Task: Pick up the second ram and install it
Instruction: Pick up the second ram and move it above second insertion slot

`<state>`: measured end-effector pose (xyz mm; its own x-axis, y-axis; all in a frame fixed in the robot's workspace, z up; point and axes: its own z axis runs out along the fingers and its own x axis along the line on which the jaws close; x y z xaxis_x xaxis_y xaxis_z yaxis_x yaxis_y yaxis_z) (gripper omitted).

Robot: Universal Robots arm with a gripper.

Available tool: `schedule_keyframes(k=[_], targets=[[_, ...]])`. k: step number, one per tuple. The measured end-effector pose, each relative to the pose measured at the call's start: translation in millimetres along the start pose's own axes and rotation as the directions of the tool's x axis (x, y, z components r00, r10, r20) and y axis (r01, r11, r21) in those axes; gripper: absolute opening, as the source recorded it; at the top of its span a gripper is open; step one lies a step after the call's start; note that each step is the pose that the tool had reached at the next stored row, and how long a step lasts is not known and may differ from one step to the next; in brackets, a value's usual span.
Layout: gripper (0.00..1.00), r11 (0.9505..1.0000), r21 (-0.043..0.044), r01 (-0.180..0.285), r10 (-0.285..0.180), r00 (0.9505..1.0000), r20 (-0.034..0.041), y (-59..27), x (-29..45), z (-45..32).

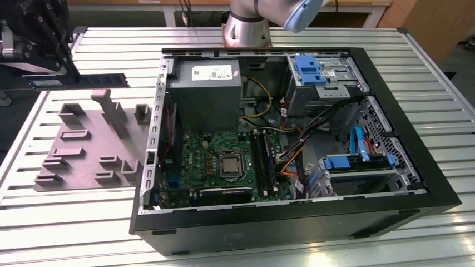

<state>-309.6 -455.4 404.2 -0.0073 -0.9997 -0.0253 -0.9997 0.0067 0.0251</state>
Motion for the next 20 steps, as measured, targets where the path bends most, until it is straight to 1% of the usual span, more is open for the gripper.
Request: schedule_keyframes(k=[20], targets=[[0.14, 1.0, 0.0, 0.0, 0.0, 1.0, 0.0, -51.6, -0.8, -1.3]])
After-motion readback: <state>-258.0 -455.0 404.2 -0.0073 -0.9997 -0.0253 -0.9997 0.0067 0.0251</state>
